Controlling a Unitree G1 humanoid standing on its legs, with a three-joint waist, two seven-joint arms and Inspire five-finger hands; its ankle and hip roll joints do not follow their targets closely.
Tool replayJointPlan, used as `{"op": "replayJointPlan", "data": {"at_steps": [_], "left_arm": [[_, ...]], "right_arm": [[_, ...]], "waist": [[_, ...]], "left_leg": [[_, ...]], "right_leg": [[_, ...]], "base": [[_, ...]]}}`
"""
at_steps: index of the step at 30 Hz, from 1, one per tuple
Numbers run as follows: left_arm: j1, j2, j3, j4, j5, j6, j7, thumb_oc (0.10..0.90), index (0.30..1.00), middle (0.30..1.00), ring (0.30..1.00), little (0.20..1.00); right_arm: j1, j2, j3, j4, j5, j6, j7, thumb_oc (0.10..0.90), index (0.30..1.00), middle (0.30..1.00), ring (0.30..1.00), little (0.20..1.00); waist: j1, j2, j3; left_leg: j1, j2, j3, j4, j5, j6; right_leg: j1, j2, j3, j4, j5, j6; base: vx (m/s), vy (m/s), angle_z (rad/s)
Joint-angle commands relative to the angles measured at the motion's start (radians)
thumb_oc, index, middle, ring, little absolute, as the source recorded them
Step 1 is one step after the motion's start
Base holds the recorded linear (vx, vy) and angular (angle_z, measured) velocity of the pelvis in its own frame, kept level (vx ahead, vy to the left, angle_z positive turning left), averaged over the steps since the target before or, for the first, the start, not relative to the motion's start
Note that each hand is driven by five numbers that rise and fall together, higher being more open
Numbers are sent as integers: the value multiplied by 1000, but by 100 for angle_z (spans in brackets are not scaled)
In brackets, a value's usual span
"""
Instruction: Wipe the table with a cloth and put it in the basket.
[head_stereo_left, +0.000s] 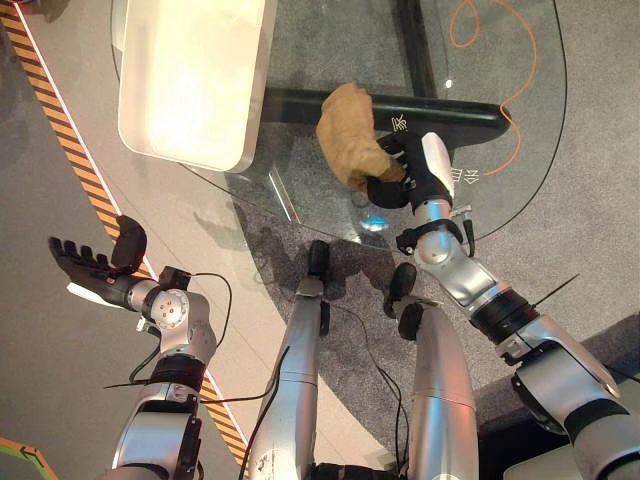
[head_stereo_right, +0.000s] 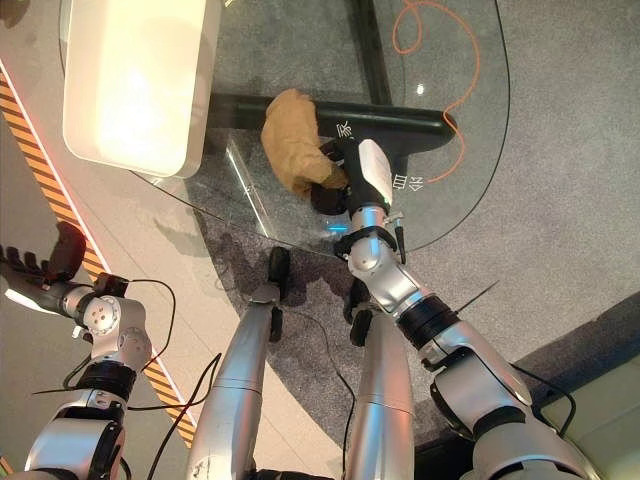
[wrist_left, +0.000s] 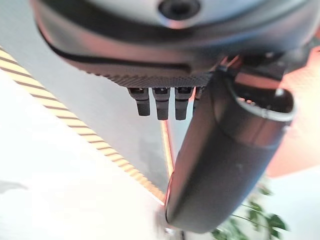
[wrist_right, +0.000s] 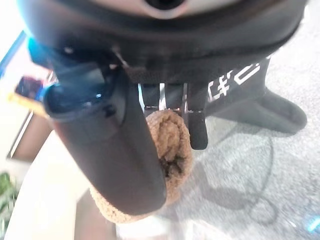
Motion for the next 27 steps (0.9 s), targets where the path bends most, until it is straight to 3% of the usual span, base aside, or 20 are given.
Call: {"op": "replayJointPlan", "data": {"at_steps": [1, 7, 12, 16, 18, 27], "left_arm": [[61, 80, 86, -130, 88, -137, -8, 800, 900, 900, 900, 900], [91, 21, 56, -382, 34, -78, -299, 800, 900, 900, 900, 900], [95, -6, -37, -625, -151, 87, -660, 800, 900, 900, 900, 900], [111, -21, -72, -679, -254, 145, -816, 800, 900, 900, 900, 900], [112, -26, -110, -709, -338, 221, -938, 800, 900, 900, 900, 900], [72, -21, -183, -727, -525, 368, -1113, 800, 900, 900, 900, 900]], "right_arm": [[-20, 21, -62, -248, -29, -146, -62, 100, 300, 300, 300, 200], [50, 24, -133, -342, -58, -192, -35, 100, 300, 300, 300, 200], [99, 27, -211, -439, -69, -244, 27, 100, 300, 300, 300, 200], [141, 36, -237, -492, -86, -279, 55, 100, 300, 300, 300, 200], [173, 39, -249, -532, -90, -317, 69, 100, 300, 300, 300, 200], [194, 32, -272, -630, -72, -410, 141, 100, 300, 300, 300, 200]], "waist": [[-12, 9, -27], [-11, 5, -27], [-28, 3, -27], [-40, 2, -27], [-53, 0, -27], [-87, -11, -27]], "left_leg": [[38, -24, 71, 37, -93, 69], [42, -26, 72, 31, -97, 76], [52, -24, 84, 18, -96, 88], [58, -23, 91, 15, -97, 93], [65, -22, 97, 11, -98, 96], [86, -16, 113, 5, -100, 104]], "right_leg": [[32, 26, 28, -72, 38, 41], [39, 28, 24, -73, 36, 50], [45, 33, 23, -81, 46, 59], [50, 36, 24, -88, 54, 63], [56, 40, 27, -98, 60, 66], [73, 48, 34, -116, 70, 73]], "base": [[1, -2, -4], [-1, -7, 0], [0, 0, 0], [0, 0, 0], [0, 0, 0], [1, -1, -2]]}}
